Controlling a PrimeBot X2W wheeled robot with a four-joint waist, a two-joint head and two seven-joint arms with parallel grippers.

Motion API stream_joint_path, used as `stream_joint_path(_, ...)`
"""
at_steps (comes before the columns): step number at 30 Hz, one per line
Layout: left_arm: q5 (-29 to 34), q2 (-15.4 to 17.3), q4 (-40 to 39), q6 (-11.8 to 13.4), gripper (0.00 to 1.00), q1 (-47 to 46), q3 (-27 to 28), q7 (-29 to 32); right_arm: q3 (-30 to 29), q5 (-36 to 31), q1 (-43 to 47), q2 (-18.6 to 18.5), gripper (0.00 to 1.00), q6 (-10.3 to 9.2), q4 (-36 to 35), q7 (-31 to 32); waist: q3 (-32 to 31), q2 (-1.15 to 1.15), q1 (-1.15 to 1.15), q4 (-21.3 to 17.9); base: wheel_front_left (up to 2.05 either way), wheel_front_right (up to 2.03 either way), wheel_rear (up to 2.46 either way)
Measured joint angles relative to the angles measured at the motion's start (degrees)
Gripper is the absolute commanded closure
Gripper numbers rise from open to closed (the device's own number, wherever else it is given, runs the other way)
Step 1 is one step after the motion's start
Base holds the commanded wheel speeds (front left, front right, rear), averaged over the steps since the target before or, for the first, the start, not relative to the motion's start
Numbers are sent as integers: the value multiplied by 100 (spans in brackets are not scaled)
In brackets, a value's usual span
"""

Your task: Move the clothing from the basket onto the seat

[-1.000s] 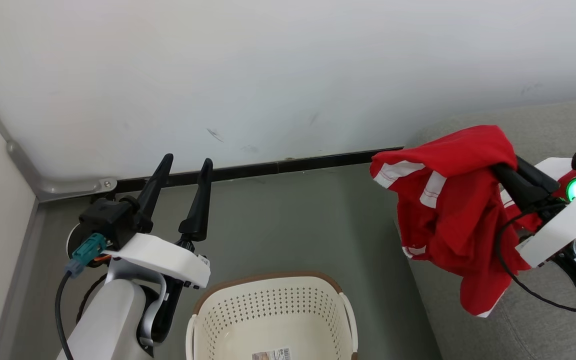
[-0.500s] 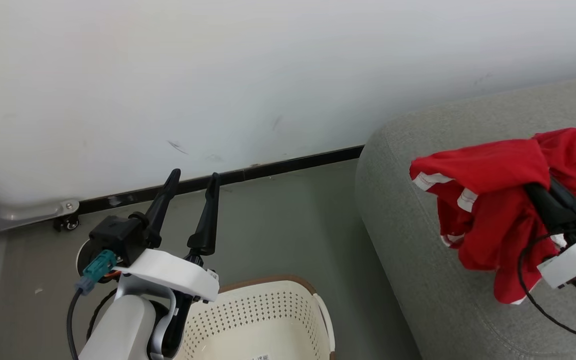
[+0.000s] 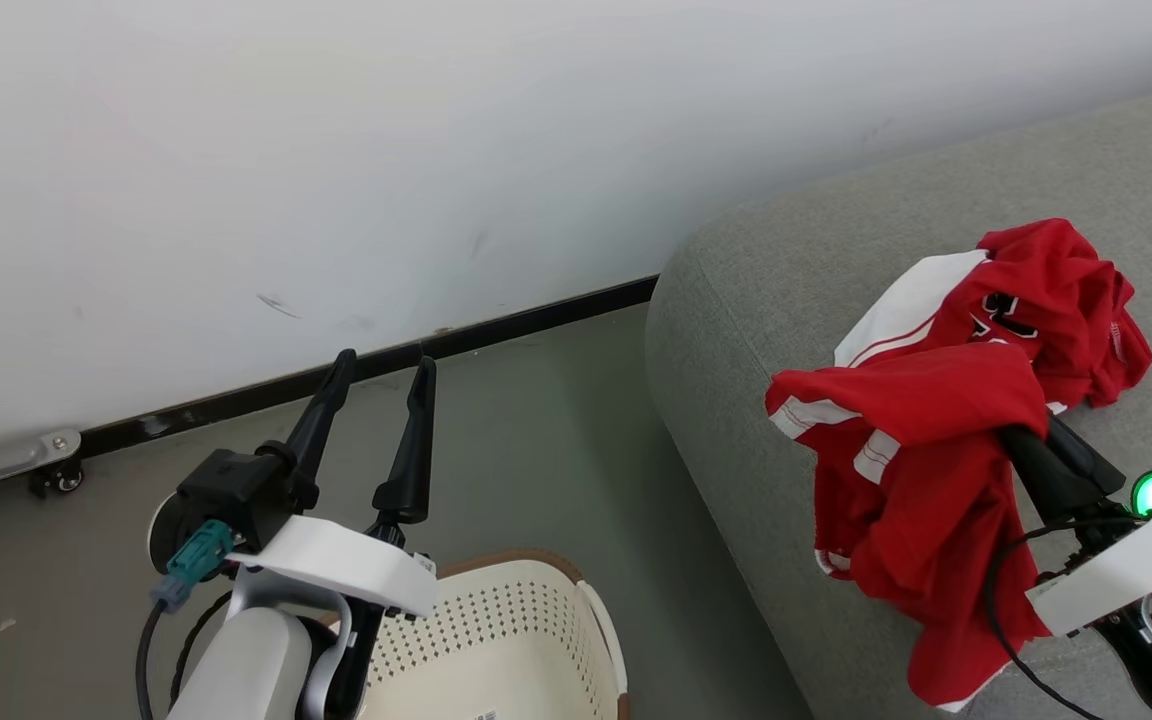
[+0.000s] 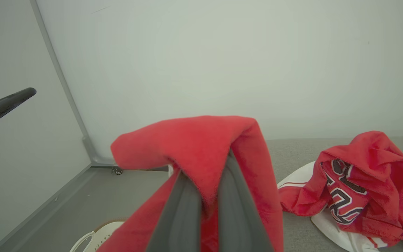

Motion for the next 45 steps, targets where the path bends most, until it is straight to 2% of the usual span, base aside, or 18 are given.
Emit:
stream_joint_path(7, 44, -1, -160, 2, 0, 7, 174, 0, -89, -73, -154, 77, 100, 0, -66, 0, 128, 0, 0, -173, 0, 0, 0)
stream_joint_path(12, 77, 37, -323, 45, 0, 12, 315, 0, -492, -83, -1034, 20, 100, 0, -55, 14, 257, 0, 0, -265, 0, 0, 0)
stream_joint_path(17, 223, 166, -469, 87, 0, 13, 408, 0, -827, -56, -1850, -138, 100, 0, 89, 286, 412, 0, 0, -334, 0, 0, 0)
stream_joint_path(25, 368, 331, -687, 102, 0, 16, 478, 0, -1139, 20, -2874, -227, 100, 0, 664, 833, 703, 0, 0, -356, 0, 0, 0)
stream_joint_path(30, 420, 380, -826, 102, 0, 18, 486, -1, -1493, -15, -3394, -275, 100, 0, 1470, 1127, 934, 0, 0, -313, 0, 0, 0)
stream_joint_path(40, 472, 545, -887, 147, 0, 16, 558, 0, -1661, -449, -4094, -456, 100, -1, 1990, 1307, 1271, 0, 0, -179, 0, 0, 0)
stream_joint_path(45, 531, 649, -909, 146, 0, 16, 550, 2, -1842, -577, -4412, -702, 100, -1, 2260, 1328, 1457, 0, 0, -102, 0, 0, 0)
